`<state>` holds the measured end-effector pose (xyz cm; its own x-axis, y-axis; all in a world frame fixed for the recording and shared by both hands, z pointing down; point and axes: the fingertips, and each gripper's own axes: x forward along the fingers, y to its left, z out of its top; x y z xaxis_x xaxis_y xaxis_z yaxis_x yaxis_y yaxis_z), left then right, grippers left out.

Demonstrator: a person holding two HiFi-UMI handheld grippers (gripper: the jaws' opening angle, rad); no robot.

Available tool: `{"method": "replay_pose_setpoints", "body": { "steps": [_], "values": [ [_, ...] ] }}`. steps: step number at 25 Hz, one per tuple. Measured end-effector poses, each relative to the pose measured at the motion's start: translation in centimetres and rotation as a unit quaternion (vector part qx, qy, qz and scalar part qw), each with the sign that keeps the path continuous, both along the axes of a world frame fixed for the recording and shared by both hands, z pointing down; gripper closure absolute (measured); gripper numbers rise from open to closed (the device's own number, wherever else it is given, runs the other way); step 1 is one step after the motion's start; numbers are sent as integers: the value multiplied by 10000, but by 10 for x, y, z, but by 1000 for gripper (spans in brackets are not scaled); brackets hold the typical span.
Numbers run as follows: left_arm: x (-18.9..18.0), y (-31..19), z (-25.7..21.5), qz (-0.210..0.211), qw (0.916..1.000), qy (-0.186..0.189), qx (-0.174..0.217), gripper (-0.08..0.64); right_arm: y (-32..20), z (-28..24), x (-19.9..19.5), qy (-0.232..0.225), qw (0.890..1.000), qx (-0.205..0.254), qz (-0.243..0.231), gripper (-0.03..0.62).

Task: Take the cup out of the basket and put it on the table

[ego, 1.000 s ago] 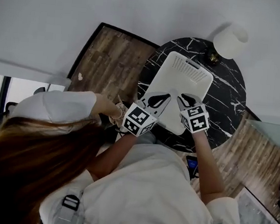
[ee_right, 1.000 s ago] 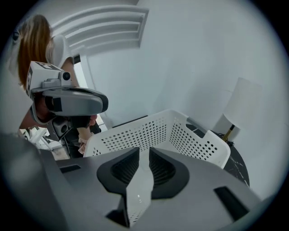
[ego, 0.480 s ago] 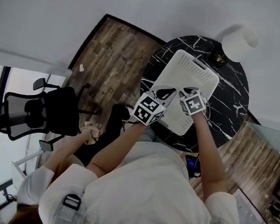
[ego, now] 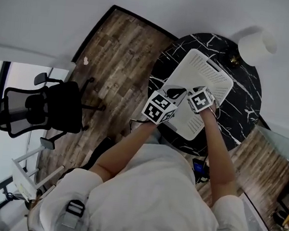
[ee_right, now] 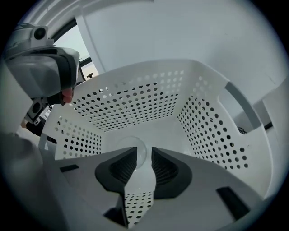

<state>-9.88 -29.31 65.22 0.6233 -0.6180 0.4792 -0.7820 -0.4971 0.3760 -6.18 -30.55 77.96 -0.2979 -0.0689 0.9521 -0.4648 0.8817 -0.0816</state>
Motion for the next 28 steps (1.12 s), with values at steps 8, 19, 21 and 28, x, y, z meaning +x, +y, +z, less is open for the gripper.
{"method": "replay_pose_setpoints", "body": {
  "steps": [8,19,21,28],
  "values": [
    [-10,-2,3,-109,9997,-215,-103,555,3,23,-3,168,9995,-193,-202,508],
    [-16,5,10,-141,9994,-203,-230,555,5,31,-1,289,9991,-264,-179,555],
    [-16,5,11,-141,9994,-206,-235,555,-3,29,-3,274,9993,-55,-244,558],
    [-17,7,10,-118,9994,-199,-246,555,-9,19,-5,134,9995,142,-252,565]
  ]
}}
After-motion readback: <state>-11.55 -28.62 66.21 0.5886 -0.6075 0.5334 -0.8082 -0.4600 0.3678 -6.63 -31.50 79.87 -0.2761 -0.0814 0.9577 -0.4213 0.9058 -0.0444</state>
